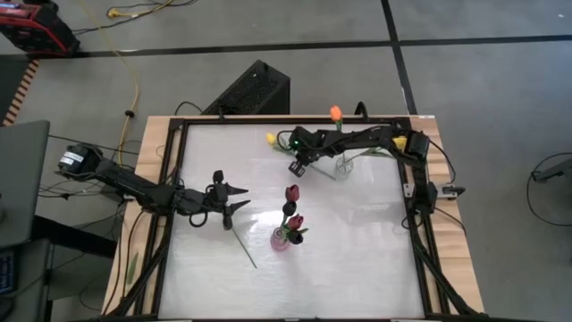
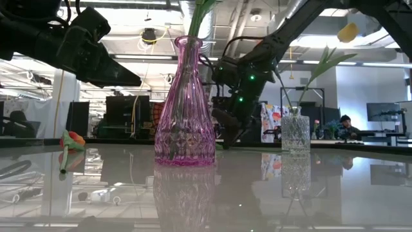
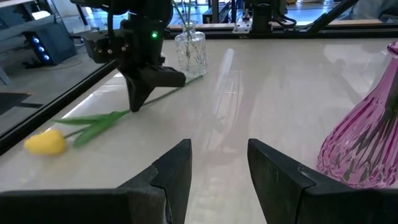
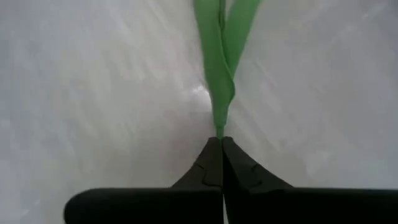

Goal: Sort flowers into vase by color
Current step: Put the yellow flower into the transparent vase

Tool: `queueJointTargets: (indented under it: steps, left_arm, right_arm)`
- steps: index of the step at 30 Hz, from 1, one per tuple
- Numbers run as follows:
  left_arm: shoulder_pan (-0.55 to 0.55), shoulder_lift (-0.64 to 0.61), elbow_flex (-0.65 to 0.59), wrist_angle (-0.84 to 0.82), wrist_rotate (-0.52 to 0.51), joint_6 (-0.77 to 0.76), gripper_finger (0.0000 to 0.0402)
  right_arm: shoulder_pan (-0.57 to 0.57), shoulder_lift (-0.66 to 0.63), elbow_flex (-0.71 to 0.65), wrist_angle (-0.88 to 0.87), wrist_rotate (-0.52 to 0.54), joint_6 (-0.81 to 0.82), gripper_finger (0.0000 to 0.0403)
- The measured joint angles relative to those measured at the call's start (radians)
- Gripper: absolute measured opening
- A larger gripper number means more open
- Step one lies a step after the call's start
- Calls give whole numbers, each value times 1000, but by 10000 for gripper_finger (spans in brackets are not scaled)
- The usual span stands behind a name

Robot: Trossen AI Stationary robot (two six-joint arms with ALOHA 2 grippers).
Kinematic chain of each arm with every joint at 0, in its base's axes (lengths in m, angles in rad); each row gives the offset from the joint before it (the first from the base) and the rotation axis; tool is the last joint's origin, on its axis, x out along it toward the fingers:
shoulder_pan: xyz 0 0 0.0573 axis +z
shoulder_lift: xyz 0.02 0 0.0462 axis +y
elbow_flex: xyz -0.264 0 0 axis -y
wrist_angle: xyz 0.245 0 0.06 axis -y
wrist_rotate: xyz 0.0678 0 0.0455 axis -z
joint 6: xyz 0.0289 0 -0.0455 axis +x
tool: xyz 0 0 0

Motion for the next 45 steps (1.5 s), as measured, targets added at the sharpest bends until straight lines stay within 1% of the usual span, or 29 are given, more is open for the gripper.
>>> queueJointTargets:
  steps: [2, 5, 11, 14, 18, 21, 25, 31, 33, 35, 38, 42, 45]
  left_arm:
    - [0, 0, 0, 0, 0, 0, 146]
    - [0, 0, 0, 0, 0, 0, 146]
    - [0, 0, 0, 0, -1, 0, 146]
    - [0, 0, 0, 0, 0, 0, 146]
    - [0, 0, 0, -4, 7, 0, 146]
    - [0, 0, 0, -11, 9, 0, 146]
    - [0, 0, 0, -18, 13, -8, 146]
    - [0, 0, 0, -19, 21, -23, 146]
    - [0, 0, 0, -19, 21, -25, 146]
    - [0, 0, 0, -19, 20, -24, 146]
    - [0, 0, 0, -19, 20, -21, 146]
    - [0, 0, 0, -18, 20, -20, 146]
    - [0, 0, 0, -16, 18, -18, 146]
  right_arm:
    - [12, 1, 3, 38, -47, 9, 21]
    - [43, 2, 39, 50, -83, 15, 28]
    - [93, 1, 147, 71, -83, -7, 15]
    - [104, -38, 177, 75, -81, -12, 15]
    - [109, -152, 178, 84, -78, -33, 15]
    - [119, -263, 139, 141, -76, -44, 16]
    - [170, -425, 52, 261, -76, -50, 16]
    - [274, -687, -134, 404, -69, -60, 17]
    - [317, -772, -210, 443, -26, -60, 17]
    - [371, -854, -294, 480, 41, -64, 17]
    - [461, -958, -435, 575, 202, -100, 17]
    - [563, -1024, -635, 810, 454, -176, 17]
    - [594, -1037, -757, 1014, 580, -244, 17]
